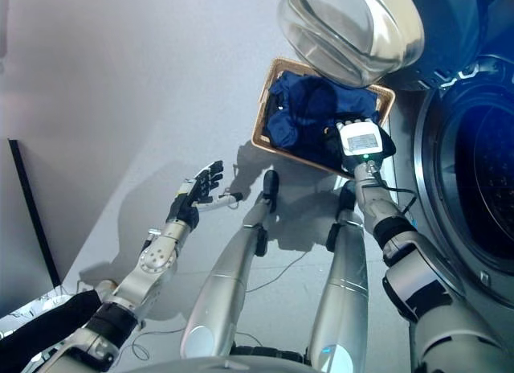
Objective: Put the clothes in the basket into the washing machine.
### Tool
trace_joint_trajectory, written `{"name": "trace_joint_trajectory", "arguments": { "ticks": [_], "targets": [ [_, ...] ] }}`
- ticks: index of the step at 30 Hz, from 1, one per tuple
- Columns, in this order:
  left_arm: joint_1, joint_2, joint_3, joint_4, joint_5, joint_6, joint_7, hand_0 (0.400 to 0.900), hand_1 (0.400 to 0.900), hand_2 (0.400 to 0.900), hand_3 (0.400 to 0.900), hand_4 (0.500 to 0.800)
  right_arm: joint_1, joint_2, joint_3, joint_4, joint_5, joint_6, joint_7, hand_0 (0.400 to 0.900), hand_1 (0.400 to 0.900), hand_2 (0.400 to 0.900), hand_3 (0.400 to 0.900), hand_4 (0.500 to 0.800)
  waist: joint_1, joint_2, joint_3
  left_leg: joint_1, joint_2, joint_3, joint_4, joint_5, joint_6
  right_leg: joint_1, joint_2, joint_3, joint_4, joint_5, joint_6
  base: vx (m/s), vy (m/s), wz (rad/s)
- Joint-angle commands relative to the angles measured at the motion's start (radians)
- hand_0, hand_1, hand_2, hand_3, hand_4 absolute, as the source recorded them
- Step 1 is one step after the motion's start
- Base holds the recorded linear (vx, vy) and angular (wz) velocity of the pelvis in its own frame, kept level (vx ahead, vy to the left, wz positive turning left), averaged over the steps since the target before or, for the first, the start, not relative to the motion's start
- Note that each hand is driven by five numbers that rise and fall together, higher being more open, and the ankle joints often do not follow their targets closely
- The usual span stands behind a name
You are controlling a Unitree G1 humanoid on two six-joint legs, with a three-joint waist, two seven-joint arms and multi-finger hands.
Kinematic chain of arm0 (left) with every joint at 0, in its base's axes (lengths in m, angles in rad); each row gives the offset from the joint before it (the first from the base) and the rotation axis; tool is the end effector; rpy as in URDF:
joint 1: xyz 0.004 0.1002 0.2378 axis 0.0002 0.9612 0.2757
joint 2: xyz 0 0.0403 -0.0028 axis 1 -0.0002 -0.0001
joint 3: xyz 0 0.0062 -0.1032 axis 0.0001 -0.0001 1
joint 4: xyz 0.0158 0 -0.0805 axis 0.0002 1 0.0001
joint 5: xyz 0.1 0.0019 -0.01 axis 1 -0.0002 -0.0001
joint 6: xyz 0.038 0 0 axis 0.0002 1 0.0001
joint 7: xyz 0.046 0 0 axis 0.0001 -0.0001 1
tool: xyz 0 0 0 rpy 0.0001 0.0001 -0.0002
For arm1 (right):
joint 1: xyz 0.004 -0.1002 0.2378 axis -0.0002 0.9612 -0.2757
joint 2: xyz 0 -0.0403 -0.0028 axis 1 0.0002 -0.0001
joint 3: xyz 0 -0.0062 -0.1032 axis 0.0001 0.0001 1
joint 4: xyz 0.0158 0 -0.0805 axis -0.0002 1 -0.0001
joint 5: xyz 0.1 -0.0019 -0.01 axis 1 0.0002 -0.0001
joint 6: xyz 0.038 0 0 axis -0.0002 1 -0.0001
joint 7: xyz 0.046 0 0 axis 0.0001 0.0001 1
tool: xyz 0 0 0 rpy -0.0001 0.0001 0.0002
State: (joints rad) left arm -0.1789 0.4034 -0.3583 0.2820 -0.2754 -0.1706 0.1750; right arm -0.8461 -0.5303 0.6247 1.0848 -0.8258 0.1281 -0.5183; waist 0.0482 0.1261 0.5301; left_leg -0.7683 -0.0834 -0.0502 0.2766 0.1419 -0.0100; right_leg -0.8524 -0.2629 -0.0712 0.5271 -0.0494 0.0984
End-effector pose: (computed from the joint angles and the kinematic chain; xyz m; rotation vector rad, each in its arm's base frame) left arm 0.2272 0.1711 0.0293 0.1830 0.0223 -0.1160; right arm 0.3281 -0.2338 0.0833 -1.8052 -0.0863 -0.2210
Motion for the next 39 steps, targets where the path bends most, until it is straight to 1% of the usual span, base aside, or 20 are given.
{"name": "trace_joint_trajectory", "arguments": {
  "ticks": [1, 4, 6, 7, 9, 15, 16, 17, 19, 20, 21, 24, 29, 35, 39],
  "targets": [
    [0.061, 0.047, 0.015, -0.132, -0.007, -0.059, 0.022, 0.900, 0.900, 0.900, 0.900, 0.800, -0.050, -0.037, 0.029, 0.059, 0.000, -0.002, -0.048, 0.900, 0.900, 0.900, 0.900, 0.800, 0.017, -0.004, -0.049, -0.081, -0.006, 0.012, 0.184, -0.210, -0.003, -0.021, 0.005, 0.056, -0.108, 0.101, 0.026, -0.08, -0.003, 0.10],
    [0.067, 0.061, 0.000, -0.167, -0.016, -0.065, 0.011, 0.900, 0.900, 0.900, 0.900, 0.800, -0.094, -0.060, 0.048, 0.140, 0.007, -0.004, -0.036, 0.900, 0.900, 0.900, 0.900, 0.800, 0.035, 0.021, -0.043, -0.147, -0.015, 0.010, 0.226, -0.211, -0.003, -0.088, 0.002, 0.066, -0.060, 0.095, 0.021, -0.08, 0.002, 0.10],
    [0.071, 0.066, -0.010, -0.182, -0.022, -0.068, 0.004, 0.900, 0.900, 0.900, 0.900, 0.800, -0.104, -0.079, 0.065, 0.168, -0.001, -0.005, -0.024, 0.900, 0.900, 0.900, 0.900, 0.800, 0.045, 0.035, -0.041, -0.177, -0.013, 0.015, 0.240, -0.213, -0.003, -0.126, -0.001, 0.073, -0.039, 0.093, 0.021, 0.00, -0.001, 0.02],
    [0.076, 0.066, -0.015, -0.184, -0.023, -0.068, -0.002, 0.900, 0.900, 0.900, 0.900, 0.800, -0.108, -0.084, 0.070, 0.186, -0.004, -0.006, -0.015, 0.900, 0.900, 0.900, 0.900, 0.800, 0.053, 0.045, -0.043, -0.182, -0.008, 0.010, 0.255, -0.246, -0.007, -0.138, 0.003, 0.080, -0.009, 0.059, 0.027, 0.05, -0.015, -0.02],
    [0.079, 0.064, -0.024, -0.177, -0.023, -0.066, -0.006, 0.900, 0.900, 0.900, 0.900, 0.800, -0.116, -0.094, 0.067, 0.210, -0.002, -0.005, -0.011, 0.900, 0.900, 0.900, 0.900, 0.800, 0.061, 0.055, -0.042, -0.203, -0.008, 0.012, 0.261, -0.243, -0.004, -0.161, 0.002, 0.083, 0.001, 0.058, 0.027, 0.03, -0.003, -0.02],
    [0.072, 0.064, -0.029, -0.181, -0.017, -0.069, -0.005, 0.900, 0.900, 0.900, 0.900, 0.800, -0.106, -0.100, 0.047, 0.203, 0.020, -0.007, -0.028, 0.900, 0.900, 0.900, 0.900, 0.800, 0.065, 0.073, -0.034, -0.243, -0.016, 0.015, 0.288, -0.244, 0.001, -0.213, -0.001, 0.097, 0.038, 0.052, 0.027, 0.00, 0.001, 0.01],
    [0.070, 0.064, -0.029, -0.183, -0.017, -0.068, -0.004, 0.900, 0.900, 0.900, 0.900, 0.800, -0.111, -0.100, 0.046, 0.203, 0.022, -0.007, -0.027, 0.851, 0.851, 0.851, 0.851, 0.771, 0.067, 0.074, -0.035, -0.247, -0.016, 0.016, 0.291, -0.245, 0.002, -0.218, -0.001, 0.098, 0.042, 0.051, 0.026, 0.00, 0.000, 0.00],
    [0.065, 0.064, -0.030, -0.186, -0.016, -0.068, -0.004, 0.900, 0.900, 0.900, 0.900, 0.800, -0.118, -0.100, 0.045, 0.206, 0.026, -0.008, -0.028, 0.706, 0.706, 0.706, 0.706, 0.684, 0.068, 0.076, -0.035, -0.255, -0.017, 0.017, 0.295, -0.245, 0.003, -0.226, -0.002, 0.100, 0.048, 0.051, 0.026, 0.00, 0.000, 0.00],
    [0.061, 0.064, -0.030, -0.190, -0.015, -0.069, -0.001, 0.900, 0.900, 0.900, 0.900, 0.800, -0.120, -0.096, 0.046, 0.204, 0.030, -0.008, -0.025, 0.539, 0.539, 0.539, 0.539, 0.584, 0.069, 0.078, -0.035, -0.264, -0.017, 0.020, 0.302, -0.248, 0.004, -0.236, -0.002, 0.106, 0.051, 0.052, 0.026, 0.00, 0.000, 0.00],
    [0.059, 0.065, -0.031, -0.189, -0.014, -0.070, -0.001, 0.900, 0.900, 0.900, 0.900, 0.800, -0.123, -0.097, 0.048, 0.203, 0.029, -0.007, -0.026, 0.510, 0.510, 0.510, 0.510, 0.566, 0.068, 0.079, -0.036, -0.266, -0.018, 0.021, 0.300, -0.246, 0.004, -0.238, -0.002, 0.107, 0.050, 0.051, 0.026, 0.00, 0.000, 0.00],
    [0.055, 0.068, -0.029, -0.195, -0.013, -0.071, 0.001, 0.900, 0.900, 0.900, 0.900, 0.800, -0.122, -0.099, 0.052, 0.204, 0.025, -0.005, -0.023, 0.469, 0.469, 0.469, 0.469, 0.541, 0.069, 0.079, -0.035, -0.268, -0.018, 0.021, 0.301, -0.247, 0.004, -0.240, -0.003, 0.107, 0.050, 0.051, 0.026, 0.00, 0.000, 0.00],
    [0.055, 0.072, -0.029, -0.200, -0.014, -0.073, -0.002, 0.900, 0.900, 0.900, 0.900, 0.800, -0.114, -0.104, 0.060, 0.221, 0.009, 0.001, -0.009, 0.404, 0.404, 0.404, 0.404, 0.502, 0.071, 0.083, -0.037, -0.278, -0.022, 0.021, 0.307, -0.247, 0.005, -0.251, -0.005, 0.110, 0.058, 0.051, 0.026, -0.01, 0.004, 0.03],
    [0.063, 0.086, -0.014, -0.227, -0.006, -0.077, -0.006, 0.900, 0.900, 0.900, 0.900, 0.800, -0.104, -0.123, 0.060, 0.254, -0.015, 0.007, 0.023, 0.400, 0.400, 0.400, 0.400, 0.500, 0.075, 0.087, -0.040, -0.293, -0.024, 0.019, 0.309, -0.246, 0.004, -0.271, -0.007, 0.115, 0.066, 0.051, 0.027, -0.01, 0.006, 0.03],
    [0.075, 0.102, -0.002, -0.241, 0.000, -0.076, -0.013, 0.900, 0.900, 0.900, 0.900, 0.800, -0.085, -0.147, 0.043, 0.254, 0.001, 0.004, 0.025, 0.400, 0.400, 0.400, 0.400, 0.500, 0.074, 0.087, -0.041, -0.302, -0.023, 0.020, 0.307, -0.243, 0.004, -0.280, -0.006, 0.119, 0.066, 0.052, 0.027, 0.00, 0.000, 0.00],
    [0.077, 0.104, 0.010, -0.243, 0.007, -0.072, -0.007, 0.900, 0.900, 0.900, 0.900, 0.800, -0.080, -0.158, -0.006, 0.237, 0.077, -0.014, 0.004, 0.400, 0.400, 0.400, 0.400, 0.500, 0.068, 0.081, -0.040, -0.299, -0.022, 0.022, 0.302, -0.242, 0.005, -0.277, -0.002, 0.116, 0.055, 0.058, 0.027, 0.00, -0.003, -0.05]
  ]
}}
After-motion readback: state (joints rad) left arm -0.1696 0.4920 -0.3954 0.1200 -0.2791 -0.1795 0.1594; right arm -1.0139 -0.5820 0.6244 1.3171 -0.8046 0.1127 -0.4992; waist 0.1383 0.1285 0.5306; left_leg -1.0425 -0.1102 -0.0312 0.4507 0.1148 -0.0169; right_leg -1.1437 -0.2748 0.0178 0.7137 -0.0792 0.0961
